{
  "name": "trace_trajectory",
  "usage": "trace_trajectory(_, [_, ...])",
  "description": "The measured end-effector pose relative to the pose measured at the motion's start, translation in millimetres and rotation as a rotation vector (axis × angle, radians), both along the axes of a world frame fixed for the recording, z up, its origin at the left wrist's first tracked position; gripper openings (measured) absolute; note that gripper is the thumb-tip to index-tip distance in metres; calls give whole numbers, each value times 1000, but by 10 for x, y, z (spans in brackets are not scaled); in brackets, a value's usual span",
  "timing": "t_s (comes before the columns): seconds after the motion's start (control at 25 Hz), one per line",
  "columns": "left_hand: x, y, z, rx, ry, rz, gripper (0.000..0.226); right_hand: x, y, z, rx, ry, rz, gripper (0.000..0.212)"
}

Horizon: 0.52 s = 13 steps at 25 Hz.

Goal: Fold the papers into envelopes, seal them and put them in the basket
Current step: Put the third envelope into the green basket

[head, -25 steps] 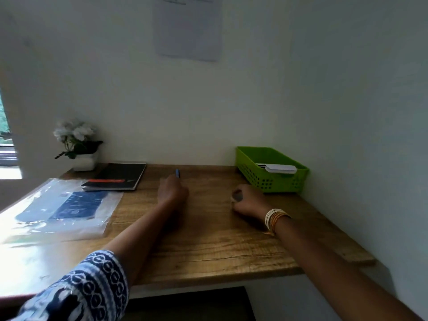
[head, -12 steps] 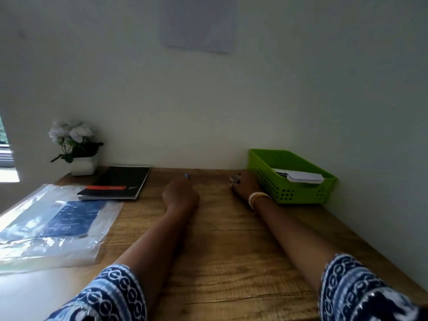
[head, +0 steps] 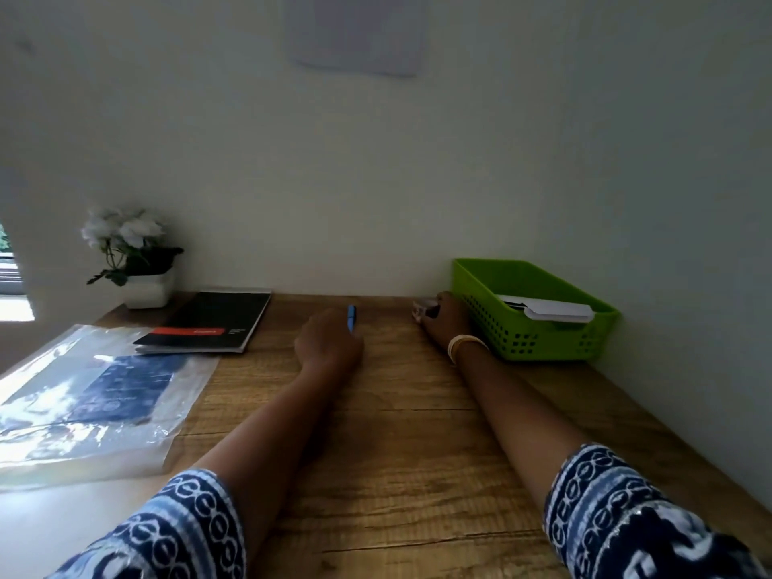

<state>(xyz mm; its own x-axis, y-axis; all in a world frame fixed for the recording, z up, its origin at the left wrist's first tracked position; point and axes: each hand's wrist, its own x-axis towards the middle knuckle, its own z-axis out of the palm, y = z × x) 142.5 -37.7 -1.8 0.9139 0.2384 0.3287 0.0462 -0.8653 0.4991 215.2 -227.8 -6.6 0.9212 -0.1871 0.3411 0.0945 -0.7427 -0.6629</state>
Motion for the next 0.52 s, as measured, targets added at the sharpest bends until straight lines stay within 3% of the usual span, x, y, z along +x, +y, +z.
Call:
trace_trajectory(0.12, [95,-33,9,4,12,0,30,30,-4,-22,1,-18,25,52])
trace_trajectory(0.28, [366,-265,-16,-24,-6,-60,27,151,-33,-59,-11,-63,19,28])
trace_trajectory(0.52, [582,-731,-83,-9,-77,-100,30,292,-98,-121,-2,-106,-19,24])
